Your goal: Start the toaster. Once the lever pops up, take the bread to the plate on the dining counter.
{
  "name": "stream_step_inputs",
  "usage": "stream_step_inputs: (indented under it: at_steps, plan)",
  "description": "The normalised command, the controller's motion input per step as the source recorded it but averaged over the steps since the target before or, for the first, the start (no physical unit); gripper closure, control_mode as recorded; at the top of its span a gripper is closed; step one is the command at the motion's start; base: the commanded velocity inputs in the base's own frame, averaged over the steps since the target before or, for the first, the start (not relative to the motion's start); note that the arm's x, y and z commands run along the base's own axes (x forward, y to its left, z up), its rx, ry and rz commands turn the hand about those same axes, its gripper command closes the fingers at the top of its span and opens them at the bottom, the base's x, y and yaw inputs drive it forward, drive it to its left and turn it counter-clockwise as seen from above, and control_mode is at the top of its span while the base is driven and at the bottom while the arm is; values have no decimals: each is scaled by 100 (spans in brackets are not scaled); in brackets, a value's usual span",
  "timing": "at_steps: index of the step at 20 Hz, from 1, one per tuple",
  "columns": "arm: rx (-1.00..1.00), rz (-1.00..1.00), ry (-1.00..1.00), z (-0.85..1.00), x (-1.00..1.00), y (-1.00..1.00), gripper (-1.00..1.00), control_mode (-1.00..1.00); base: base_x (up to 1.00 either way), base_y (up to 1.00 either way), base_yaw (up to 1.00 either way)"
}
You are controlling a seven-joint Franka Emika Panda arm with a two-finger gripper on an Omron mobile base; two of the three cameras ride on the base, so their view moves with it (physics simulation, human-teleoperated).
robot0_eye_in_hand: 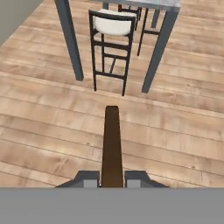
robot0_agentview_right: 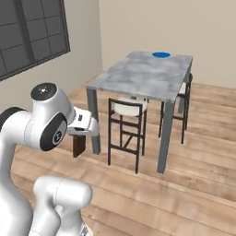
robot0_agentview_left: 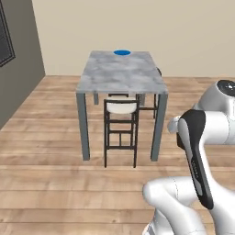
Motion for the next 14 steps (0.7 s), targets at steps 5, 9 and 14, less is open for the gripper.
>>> stream_step_inputs:
  at_steps: [5,9,14]
  plan:
    - [0,0,0,0,0,0,100,100,82,-48,-1]
    - [0,0,0,0,0,0,100,100,74,-49,0]
    - [0,0,0,0,0,0,100,100,40,-80,-2]
